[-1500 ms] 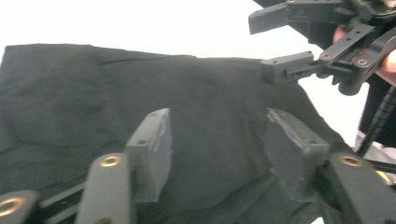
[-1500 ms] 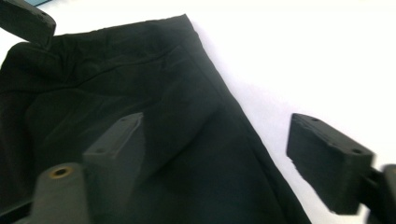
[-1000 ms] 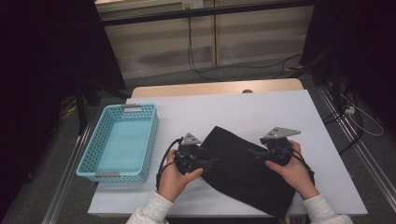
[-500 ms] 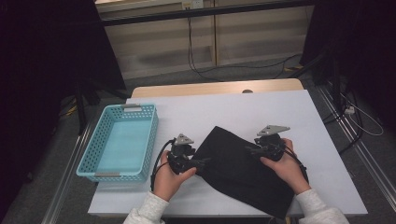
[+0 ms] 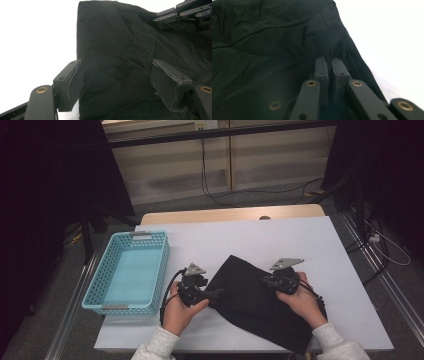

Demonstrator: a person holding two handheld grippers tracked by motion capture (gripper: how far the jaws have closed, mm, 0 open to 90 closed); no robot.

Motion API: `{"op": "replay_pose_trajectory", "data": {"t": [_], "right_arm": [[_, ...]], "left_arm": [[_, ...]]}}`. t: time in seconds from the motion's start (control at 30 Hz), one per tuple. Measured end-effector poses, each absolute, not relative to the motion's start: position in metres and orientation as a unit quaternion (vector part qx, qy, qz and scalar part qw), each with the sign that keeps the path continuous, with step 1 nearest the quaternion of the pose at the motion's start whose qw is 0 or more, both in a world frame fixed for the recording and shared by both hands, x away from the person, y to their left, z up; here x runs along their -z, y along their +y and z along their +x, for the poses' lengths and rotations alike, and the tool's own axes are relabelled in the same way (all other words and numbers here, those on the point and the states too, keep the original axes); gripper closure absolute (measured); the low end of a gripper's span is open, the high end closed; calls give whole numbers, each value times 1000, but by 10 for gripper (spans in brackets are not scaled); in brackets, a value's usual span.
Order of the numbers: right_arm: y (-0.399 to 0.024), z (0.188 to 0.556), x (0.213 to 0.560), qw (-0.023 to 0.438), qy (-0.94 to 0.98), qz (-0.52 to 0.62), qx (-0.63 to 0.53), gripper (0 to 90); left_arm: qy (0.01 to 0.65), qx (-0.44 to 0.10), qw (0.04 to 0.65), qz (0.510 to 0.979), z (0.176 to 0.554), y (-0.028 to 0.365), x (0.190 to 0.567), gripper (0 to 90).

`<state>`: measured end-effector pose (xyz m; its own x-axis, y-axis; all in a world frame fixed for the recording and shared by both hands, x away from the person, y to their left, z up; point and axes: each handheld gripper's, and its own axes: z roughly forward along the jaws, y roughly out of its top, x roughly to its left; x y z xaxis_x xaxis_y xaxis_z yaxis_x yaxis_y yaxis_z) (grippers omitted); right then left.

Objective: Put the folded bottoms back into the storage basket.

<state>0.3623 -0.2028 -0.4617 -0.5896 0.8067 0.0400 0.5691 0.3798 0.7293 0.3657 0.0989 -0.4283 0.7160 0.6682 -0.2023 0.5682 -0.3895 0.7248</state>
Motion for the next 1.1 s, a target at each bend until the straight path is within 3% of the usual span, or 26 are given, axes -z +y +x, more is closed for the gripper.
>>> {"op": "replay_pose_trajectory", "data": {"t": [0.43,0.63,0.9,0.97,1.1], "right_arm": [[-198,360,433,168,806,397,-407,855],[-190,359,448,153,825,389,-379,856],[-186,355,458,166,834,380,-365,849],[-185,355,459,172,836,375,-363,826],[-188,356,456,190,835,377,-354,676]], "left_arm": [[379,-75,422,820,364,112,418,266],[380,-71,424,819,365,111,417,265],[375,-72,424,821,364,109,415,265],[375,-71,425,821,364,110,415,265],[375,-67,425,821,364,110,415,265]]}}
